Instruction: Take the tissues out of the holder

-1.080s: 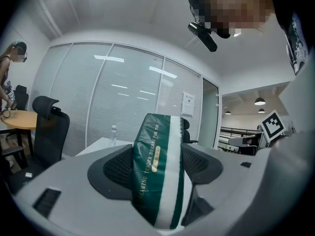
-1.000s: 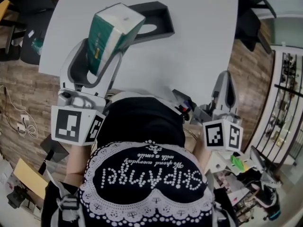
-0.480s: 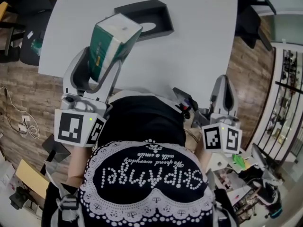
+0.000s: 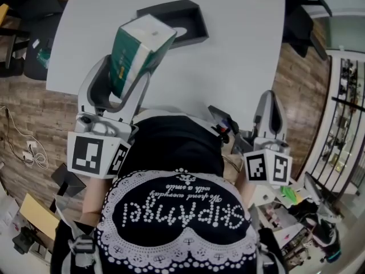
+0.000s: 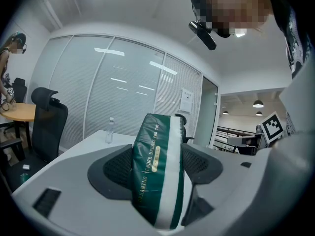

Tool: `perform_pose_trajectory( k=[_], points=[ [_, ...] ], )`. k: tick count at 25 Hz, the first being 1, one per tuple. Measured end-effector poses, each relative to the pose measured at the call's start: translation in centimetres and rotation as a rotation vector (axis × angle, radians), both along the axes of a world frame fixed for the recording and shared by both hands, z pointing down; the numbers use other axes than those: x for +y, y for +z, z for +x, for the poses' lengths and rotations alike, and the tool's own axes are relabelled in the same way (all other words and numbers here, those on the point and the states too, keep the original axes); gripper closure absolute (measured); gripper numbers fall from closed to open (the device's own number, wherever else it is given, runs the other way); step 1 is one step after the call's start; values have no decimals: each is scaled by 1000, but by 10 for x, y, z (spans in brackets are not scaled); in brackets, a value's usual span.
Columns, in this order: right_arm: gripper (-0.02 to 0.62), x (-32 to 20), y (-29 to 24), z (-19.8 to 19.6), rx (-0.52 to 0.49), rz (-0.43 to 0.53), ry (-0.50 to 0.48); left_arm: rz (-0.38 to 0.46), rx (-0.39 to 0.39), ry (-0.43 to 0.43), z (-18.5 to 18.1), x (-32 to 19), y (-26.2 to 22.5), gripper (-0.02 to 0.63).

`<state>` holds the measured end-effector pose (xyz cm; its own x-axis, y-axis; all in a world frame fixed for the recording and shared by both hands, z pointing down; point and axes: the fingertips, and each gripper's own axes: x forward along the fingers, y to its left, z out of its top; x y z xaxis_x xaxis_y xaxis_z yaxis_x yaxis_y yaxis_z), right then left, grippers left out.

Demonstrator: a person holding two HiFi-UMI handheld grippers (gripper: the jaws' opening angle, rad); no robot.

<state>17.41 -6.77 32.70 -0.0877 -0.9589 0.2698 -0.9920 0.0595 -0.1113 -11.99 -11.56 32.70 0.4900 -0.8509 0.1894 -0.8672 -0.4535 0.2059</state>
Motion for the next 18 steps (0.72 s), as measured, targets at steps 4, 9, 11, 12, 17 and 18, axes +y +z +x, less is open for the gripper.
perform_pose_trajectory(
  k=[4,9,11,12,17,18],
  points=[
    [561,0,1,-3,1,-4,-9,-4,2,11,3,2,1,278],
    [561,0,1,-2,-4,-4,-6,-7,8,21,6,3,1,278],
    [561,0,0,-2,-3,-4,-6,-7,11,24,7,4,1,278],
    [561,0,0,-2,-2,-4,-7,-7,11,25,8,4,1,278],
    [561,-2,-1,-2,1,-1,-7,-12,9,31,9,3,3,278],
    [561,-2,-2,-1,0,-2,-5,-14,8,31,9,3,4,278]
  ],
)
